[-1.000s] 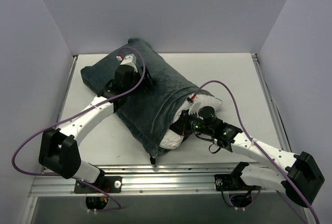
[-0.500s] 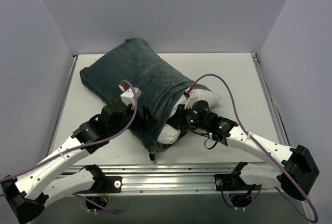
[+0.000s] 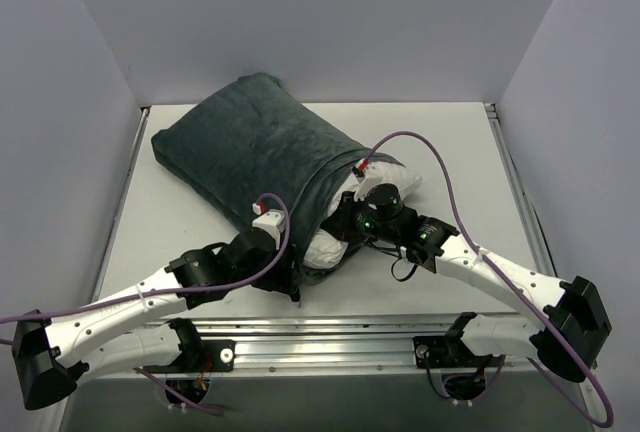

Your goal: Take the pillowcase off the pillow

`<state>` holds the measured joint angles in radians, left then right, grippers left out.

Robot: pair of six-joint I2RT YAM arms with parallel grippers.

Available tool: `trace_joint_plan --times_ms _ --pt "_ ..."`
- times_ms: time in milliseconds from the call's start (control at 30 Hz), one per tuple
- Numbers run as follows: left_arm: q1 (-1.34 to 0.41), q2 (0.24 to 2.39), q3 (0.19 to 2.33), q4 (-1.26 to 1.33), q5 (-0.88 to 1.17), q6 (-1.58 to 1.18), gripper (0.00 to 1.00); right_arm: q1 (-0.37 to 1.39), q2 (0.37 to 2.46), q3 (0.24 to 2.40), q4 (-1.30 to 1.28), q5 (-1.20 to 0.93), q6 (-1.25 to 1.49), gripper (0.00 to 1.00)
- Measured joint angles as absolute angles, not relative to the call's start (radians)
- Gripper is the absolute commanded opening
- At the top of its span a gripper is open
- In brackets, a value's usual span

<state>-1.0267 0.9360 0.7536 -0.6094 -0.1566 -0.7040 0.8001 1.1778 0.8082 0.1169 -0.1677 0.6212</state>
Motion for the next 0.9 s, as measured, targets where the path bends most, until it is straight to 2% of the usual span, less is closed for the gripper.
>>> trace_joint_plan --times_ms 200,267,300,333,400,433,600,900 --pt "-1.028 1.038 0.754 -0.569 -0.194 -0.695 0.75 0.800 1.179 0.808 0.116 -0.168 0.628 0.00" --pt "-1.029 1.068 0.754 -0.550 -0.206 -0.692 0.63 0.800 1.179 0.808 0.116 -0.168 0.629 0.00" --pt "-1.029 1.081 0.755 -0.541 -0.211 -0.687 0.57 0.800 1.179 0.808 0.116 -0.168 0.632 0.00" --pt "-1.031 1.093 0.757 -0.530 -0.216 -0.685 0.33 0.800 1.179 0.808 0.116 -0.168 0.633 0.00" --pt "-1.033 1.113 0.766 -0.519 -0.237 -0.677 0.07 0.801 1.179 0.808 0.116 -0.168 0.639 0.00" --pt "-1.034 1.118 0.772 -0.519 -0.250 -0.671 0.03 0.801 1.179 0.808 0.116 -0.170 0.640 0.00" --pt "-1.009 1.114 0.784 -0.528 -0.349 -0.693 0.02 0.803 1.170 0.807 0.118 -0.180 0.652 0.00" --pt "-0.691 0.998 0.706 -0.467 -0.387 -0.839 0.02 0.794 0.882 0.773 0.039 -0.235 0.657 0.00"
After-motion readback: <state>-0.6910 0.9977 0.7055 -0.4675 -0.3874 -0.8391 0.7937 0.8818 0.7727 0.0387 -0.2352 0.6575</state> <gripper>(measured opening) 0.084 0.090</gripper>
